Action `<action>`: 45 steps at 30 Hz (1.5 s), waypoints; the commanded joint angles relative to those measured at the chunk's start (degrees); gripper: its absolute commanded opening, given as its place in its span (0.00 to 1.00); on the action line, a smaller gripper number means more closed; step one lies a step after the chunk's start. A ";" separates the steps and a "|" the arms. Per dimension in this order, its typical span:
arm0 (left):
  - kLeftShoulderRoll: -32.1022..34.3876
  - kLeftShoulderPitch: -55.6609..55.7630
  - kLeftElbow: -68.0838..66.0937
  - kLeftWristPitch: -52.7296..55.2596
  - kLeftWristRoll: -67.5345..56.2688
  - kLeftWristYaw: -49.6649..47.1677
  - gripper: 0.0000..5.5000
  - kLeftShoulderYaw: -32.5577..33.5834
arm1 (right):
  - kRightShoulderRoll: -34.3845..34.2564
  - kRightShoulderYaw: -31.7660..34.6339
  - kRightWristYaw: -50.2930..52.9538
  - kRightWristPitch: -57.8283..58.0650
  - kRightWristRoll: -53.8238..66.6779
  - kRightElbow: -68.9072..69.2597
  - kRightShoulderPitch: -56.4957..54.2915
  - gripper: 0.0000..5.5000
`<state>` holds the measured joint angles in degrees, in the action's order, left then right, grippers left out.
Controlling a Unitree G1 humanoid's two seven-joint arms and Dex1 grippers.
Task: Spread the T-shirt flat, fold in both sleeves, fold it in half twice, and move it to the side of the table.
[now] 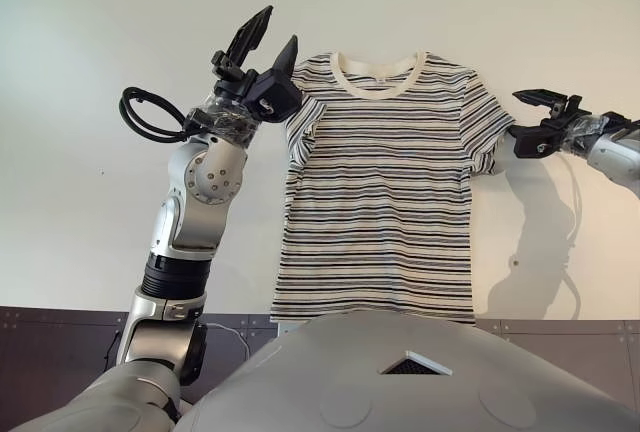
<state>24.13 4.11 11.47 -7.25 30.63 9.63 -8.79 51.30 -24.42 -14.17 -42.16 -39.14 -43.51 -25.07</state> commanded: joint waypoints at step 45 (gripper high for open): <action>2.69 0.64 -3.56 -2.60 1.53 -0.58 0.39 1.40 | -8.51 11.63 -12.61 20.74 20.53 36.30 15.16 0.02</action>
<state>26.35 3.35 8.64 -9.53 32.11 8.78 -7.02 43.93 -12.04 -26.65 -22.26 -16.90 -7.34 -8.33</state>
